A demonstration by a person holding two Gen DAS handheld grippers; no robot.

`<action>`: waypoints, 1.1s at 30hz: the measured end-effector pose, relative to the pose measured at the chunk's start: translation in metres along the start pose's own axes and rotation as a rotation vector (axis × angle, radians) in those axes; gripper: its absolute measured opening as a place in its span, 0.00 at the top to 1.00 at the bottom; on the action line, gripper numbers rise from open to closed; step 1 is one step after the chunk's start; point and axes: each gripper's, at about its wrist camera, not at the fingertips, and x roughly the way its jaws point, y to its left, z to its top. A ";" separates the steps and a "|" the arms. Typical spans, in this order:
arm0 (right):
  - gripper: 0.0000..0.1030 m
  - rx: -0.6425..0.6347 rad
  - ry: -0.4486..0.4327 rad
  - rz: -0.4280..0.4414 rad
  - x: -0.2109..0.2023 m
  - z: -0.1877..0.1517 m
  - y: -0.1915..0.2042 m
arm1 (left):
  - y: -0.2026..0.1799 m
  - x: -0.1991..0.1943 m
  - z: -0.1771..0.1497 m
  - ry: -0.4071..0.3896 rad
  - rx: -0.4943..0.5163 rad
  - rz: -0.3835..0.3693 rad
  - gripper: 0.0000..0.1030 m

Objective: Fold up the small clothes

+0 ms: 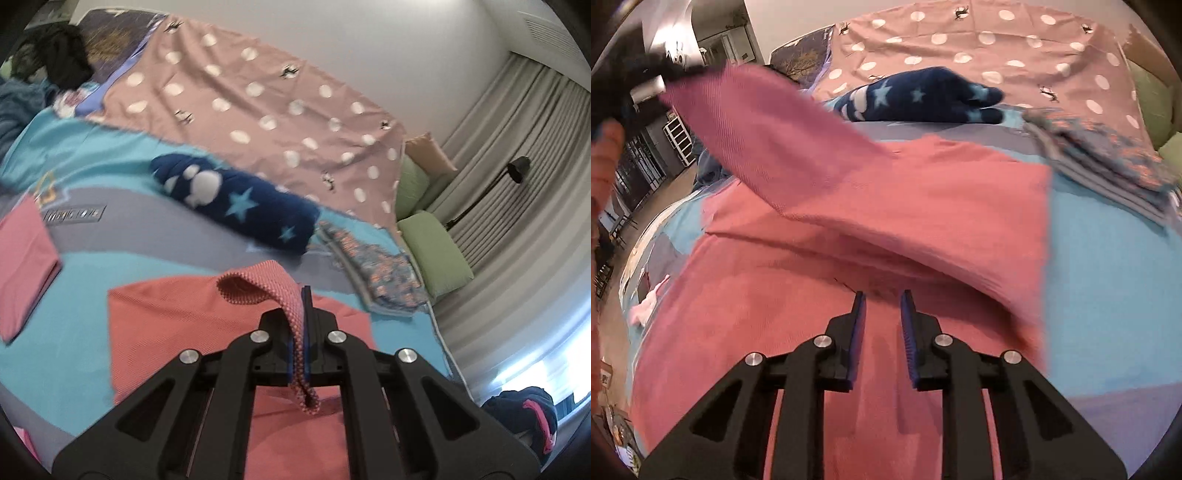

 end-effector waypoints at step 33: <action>0.55 0.124 -0.137 -0.165 -0.066 -0.015 -0.037 | 0.156 0.000 -0.084 0.065 -0.188 0.316 0.47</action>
